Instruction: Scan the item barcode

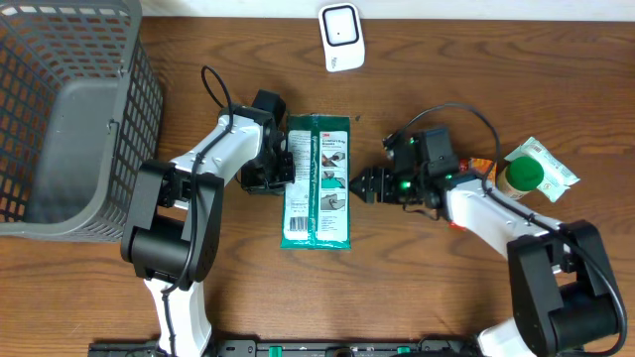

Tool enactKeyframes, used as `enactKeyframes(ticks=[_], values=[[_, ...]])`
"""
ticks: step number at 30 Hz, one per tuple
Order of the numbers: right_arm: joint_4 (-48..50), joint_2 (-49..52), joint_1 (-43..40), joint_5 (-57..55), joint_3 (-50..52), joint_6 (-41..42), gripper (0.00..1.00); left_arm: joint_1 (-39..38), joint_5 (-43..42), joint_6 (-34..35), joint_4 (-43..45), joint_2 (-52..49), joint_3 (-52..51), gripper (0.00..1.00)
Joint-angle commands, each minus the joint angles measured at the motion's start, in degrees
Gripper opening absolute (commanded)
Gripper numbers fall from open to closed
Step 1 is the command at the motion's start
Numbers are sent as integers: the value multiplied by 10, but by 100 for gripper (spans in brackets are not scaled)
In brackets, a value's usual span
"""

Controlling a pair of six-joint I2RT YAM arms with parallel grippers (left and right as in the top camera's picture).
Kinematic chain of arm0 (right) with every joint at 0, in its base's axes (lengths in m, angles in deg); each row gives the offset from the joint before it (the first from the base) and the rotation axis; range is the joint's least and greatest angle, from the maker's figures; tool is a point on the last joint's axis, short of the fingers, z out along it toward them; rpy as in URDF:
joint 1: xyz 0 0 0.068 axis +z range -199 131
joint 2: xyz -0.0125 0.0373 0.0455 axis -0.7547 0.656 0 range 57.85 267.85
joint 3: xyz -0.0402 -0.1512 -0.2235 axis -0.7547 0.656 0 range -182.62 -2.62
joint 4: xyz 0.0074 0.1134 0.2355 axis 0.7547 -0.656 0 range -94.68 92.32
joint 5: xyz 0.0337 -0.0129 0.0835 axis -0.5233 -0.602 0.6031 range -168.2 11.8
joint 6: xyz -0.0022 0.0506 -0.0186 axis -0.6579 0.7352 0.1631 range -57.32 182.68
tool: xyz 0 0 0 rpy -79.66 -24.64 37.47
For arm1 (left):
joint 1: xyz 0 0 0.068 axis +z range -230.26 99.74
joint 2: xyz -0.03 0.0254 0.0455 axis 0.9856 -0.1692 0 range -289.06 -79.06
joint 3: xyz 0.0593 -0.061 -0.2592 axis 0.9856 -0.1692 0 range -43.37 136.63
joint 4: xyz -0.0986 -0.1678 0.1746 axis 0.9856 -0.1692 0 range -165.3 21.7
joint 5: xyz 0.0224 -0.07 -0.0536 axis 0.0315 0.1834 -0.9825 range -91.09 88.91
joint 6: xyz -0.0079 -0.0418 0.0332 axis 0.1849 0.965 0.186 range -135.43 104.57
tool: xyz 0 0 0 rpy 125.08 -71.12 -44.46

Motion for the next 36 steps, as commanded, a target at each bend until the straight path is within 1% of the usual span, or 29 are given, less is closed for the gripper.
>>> enactKeyframes(ticks=[1, 4, 10, 14, 17, 20, 22, 25, 27, 30, 36], values=[[11, 7, 36, -50, 25, 52, 79, -2, 8, 6, 6, -11, -7, 8], [47, 7, 69, -52, 45, 69, 79, -7, 8, 12, 9, -11, -9, 8], [60, 11, 119, -83, 51, 142, 79, -22, 8, 12, 11, -11, -9, 9], [76, 12, 135, -83, 51, 148, 76, -28, 8, 12, 11, -11, -9, 8], [91, 12, 141, -82, 51, 147, 70, -29, 8, 12, 11, -11, -9, 9], [103, 12, 143, -78, 51, 147, 58, -29, 8, 12, 11, -11, -9, 9], [104, 12, 143, -78, 51, 143, 52, -29, 8, 12, 11, -11, -9, 9], [103, 13, 143, -81, 52, 136, 49, -29, 9, 12, 11, -11, -9, 9], [103, 18, 144, -81, 52, 139, 45, -29, 9, 12, 11, -11, -9, 9], [104, 29, 144, -80, 52, 139, 45, -29, 9, 12, 11, -11, -10, 9], [127, 34, 144, -57, 53, 138, 46, -29, 9, 12, 31, -11, -30, 9]])
